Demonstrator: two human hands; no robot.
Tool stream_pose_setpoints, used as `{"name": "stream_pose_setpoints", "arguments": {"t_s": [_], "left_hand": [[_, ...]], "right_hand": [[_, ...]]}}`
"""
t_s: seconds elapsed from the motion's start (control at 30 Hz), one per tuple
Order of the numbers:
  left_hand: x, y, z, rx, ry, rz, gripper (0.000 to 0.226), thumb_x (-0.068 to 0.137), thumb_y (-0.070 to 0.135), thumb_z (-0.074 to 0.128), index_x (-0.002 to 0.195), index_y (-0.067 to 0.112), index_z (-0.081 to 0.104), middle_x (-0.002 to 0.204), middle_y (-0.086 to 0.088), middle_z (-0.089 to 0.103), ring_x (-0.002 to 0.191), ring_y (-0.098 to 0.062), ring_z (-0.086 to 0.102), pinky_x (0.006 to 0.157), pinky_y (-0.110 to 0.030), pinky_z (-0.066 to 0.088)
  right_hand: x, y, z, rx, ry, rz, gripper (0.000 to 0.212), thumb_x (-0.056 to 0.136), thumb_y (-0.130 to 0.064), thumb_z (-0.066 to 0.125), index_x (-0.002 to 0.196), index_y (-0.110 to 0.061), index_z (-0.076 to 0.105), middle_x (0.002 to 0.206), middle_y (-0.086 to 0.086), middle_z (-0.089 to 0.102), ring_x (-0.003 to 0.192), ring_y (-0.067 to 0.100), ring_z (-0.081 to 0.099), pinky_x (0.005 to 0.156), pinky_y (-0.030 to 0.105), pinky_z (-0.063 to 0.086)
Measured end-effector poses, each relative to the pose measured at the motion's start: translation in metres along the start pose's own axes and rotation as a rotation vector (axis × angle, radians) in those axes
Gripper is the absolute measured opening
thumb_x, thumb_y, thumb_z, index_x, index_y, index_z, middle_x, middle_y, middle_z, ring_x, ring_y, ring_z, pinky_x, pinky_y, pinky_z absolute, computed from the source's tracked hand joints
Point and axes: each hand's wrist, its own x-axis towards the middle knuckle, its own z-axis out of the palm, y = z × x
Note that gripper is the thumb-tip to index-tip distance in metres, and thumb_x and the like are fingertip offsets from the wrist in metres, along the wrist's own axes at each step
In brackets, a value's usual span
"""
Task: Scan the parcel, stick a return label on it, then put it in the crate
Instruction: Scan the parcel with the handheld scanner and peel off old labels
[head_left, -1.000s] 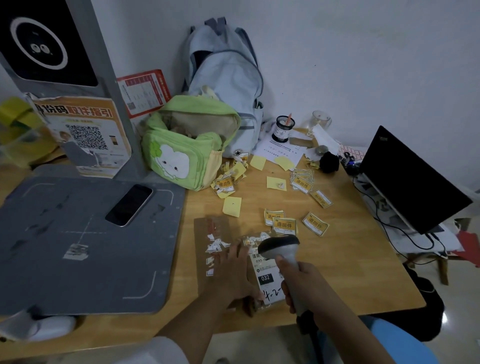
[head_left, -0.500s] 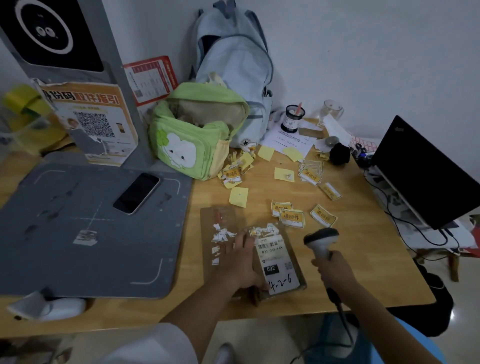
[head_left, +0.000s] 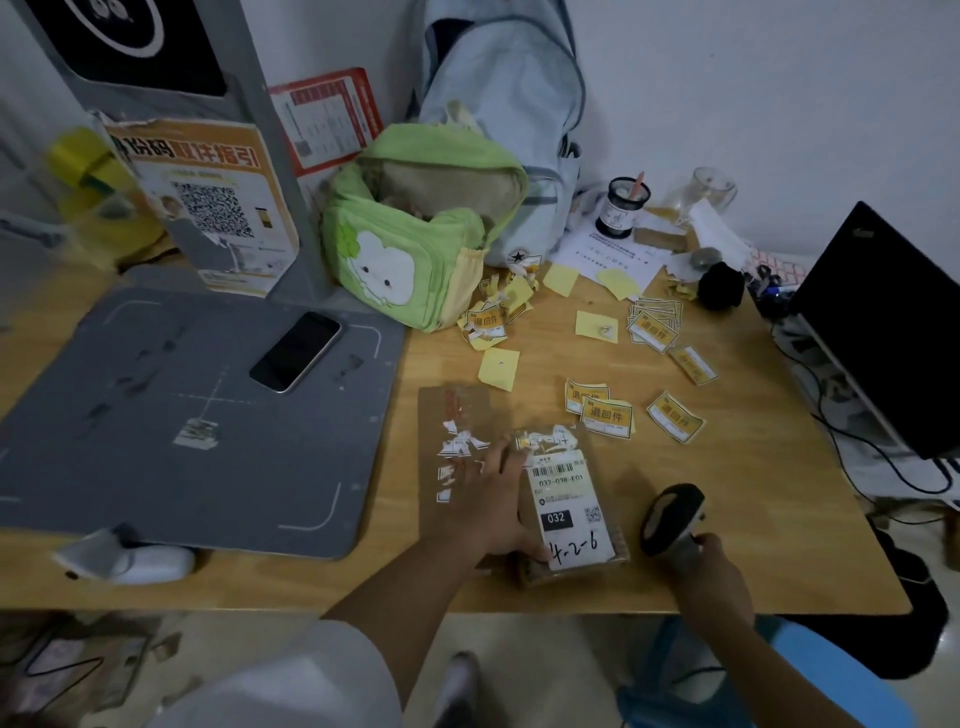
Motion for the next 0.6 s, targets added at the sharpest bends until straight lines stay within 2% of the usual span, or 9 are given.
{"name": "stream_pose_setpoints", "arguments": {"t_s": [0.17,0.3,0.4,0.47,0.53,0.6], "left_hand": [[0.003,-0.003,0.001,-0.010,-0.011,0.003,0.128,0.047,0.048,0.088,0.147,0.031,0.010,0.160,0.011,-0.008,0.146,-0.037,0.006,0.115,-0.061,0.019],[0.005,-0.006,0.003,-0.007,-0.016,0.002,0.129,0.047,0.050,0.087,0.147,0.033,0.009,0.160,0.011,-0.008,0.147,-0.034,0.001,0.115,-0.062,0.020],[0.005,-0.008,0.002,-0.012,-0.010,0.011,0.128,0.047,0.052,0.086,0.147,0.033,0.009,0.159,0.011,-0.006,0.146,-0.032,0.002,0.114,-0.061,0.020],[0.005,-0.008,0.001,-0.014,-0.013,0.010,0.128,0.046,0.053,0.086,0.147,0.034,0.009,0.159,0.012,-0.006,0.146,-0.032,0.003,0.114,-0.061,0.021],[0.005,-0.008,0.002,-0.005,-0.014,0.009,0.129,0.046,0.055,0.085,0.147,0.033,0.008,0.160,0.012,-0.006,0.146,-0.033,0.003,0.114,-0.061,0.021],[0.005,-0.008,0.002,-0.001,-0.010,0.008,0.130,0.045,0.056,0.084,0.148,0.033,0.008,0.160,0.011,-0.005,0.146,-0.033,0.003,0.114,-0.060,0.021]], "right_hand": [[0.017,0.005,-0.007,-0.034,0.082,-0.010,0.033,0.092,-0.022,0.046,0.123,-0.012,0.043,0.083,0.012,0.063,0.069,0.030,0.061,0.058,0.035,0.052],[0.023,0.004,-0.012,-0.072,0.024,-0.005,0.032,0.094,-0.028,0.044,0.122,-0.013,0.043,0.086,0.011,0.061,0.074,0.028,0.062,0.066,0.037,0.053],[0.024,0.009,-0.009,-0.127,-0.021,0.011,0.039,0.093,-0.027,0.045,0.130,-0.015,0.038,0.090,0.008,0.063,0.075,0.026,0.062,0.062,0.034,0.052],[0.027,0.017,-0.006,-0.125,-0.036,0.030,0.044,0.091,-0.023,0.048,0.132,-0.013,0.038,0.100,0.011,0.064,0.083,0.029,0.064,0.070,0.039,0.055],[0.027,0.022,-0.006,-0.048,-0.060,0.045,0.061,0.085,-0.022,0.056,0.139,-0.009,0.033,0.115,0.017,0.061,0.095,0.034,0.063,0.078,0.043,0.054],[0.024,0.017,-0.011,0.138,-0.085,0.085,0.076,0.083,-0.033,0.063,0.145,-0.009,0.026,0.127,0.019,0.055,0.104,0.037,0.059,0.081,0.044,0.051]]}}
